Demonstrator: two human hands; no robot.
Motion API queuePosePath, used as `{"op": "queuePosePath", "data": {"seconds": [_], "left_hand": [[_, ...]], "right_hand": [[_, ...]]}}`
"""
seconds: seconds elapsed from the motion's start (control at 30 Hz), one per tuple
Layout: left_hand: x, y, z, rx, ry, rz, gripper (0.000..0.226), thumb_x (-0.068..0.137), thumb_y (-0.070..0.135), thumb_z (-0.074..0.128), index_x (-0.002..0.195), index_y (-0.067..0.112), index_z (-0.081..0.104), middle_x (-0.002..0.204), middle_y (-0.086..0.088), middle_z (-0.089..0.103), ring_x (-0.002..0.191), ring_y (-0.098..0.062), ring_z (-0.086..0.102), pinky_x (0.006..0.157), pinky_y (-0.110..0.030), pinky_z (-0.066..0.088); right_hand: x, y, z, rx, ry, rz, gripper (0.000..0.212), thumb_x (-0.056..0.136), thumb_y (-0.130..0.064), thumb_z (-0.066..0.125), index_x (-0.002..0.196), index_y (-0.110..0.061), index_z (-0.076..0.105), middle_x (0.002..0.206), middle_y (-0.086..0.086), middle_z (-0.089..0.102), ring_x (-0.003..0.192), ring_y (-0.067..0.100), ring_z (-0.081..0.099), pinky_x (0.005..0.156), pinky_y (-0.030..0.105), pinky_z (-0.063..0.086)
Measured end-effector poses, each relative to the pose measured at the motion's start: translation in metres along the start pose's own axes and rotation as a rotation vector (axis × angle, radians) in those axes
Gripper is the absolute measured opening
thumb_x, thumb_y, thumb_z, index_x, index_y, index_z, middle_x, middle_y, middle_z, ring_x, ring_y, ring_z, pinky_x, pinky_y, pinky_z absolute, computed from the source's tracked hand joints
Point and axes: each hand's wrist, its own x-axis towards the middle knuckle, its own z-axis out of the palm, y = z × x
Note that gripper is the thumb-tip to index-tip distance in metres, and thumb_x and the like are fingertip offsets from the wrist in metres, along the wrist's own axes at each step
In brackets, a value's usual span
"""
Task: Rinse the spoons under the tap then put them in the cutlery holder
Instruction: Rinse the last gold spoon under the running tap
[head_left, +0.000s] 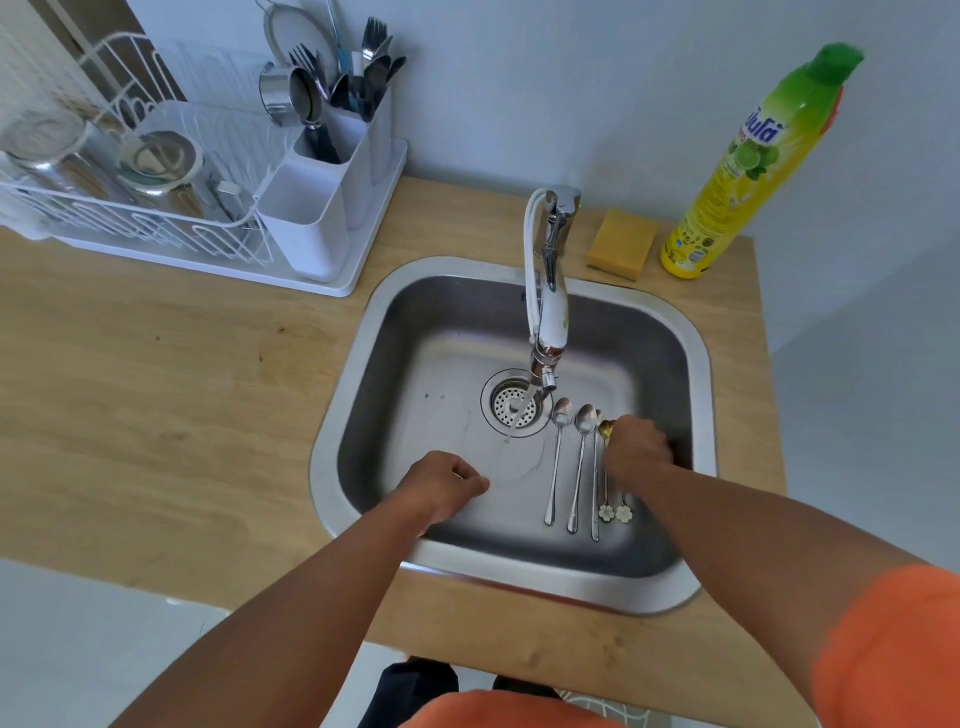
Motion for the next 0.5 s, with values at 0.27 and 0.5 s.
{"op": "queuePosePath", "data": {"seconds": [0.27, 0.5], "left_hand": [[0.000, 0.005, -0.002, 0.047, 0.002, 0.020, 0.018, 0.086, 0.043, 0.079, 0.091, 0.026, 0.074, 0.091, 0.009, 0.071, 0.085, -0.012, 0.066, 0.074, -0.026, 0.050], [0.005, 0.015, -0.018, 0.162, 0.051, 0.032, 0.017, 0.088, 0.044, 0.077, 0.091, 0.028, 0.071, 0.099, 0.004, 0.071, 0.092, -0.018, 0.067, 0.075, -0.026, 0.049]], "right_hand": [[-0.007, 0.003, -0.003, 0.092, 0.065, -0.031, 0.011, 0.093, -0.013, 0.067, 0.095, -0.002, 0.069, 0.096, 0.018, 0.072, 0.091, 0.038, 0.073, 0.068, 0.036, 0.057], [-0.025, 0.007, 0.012, 0.252, 0.050, -0.057, 0.033, 0.092, -0.033, 0.073, 0.074, -0.011, 0.057, 0.076, 0.009, 0.058, 0.087, 0.037, 0.071, 0.066, 0.030, 0.043]]}}
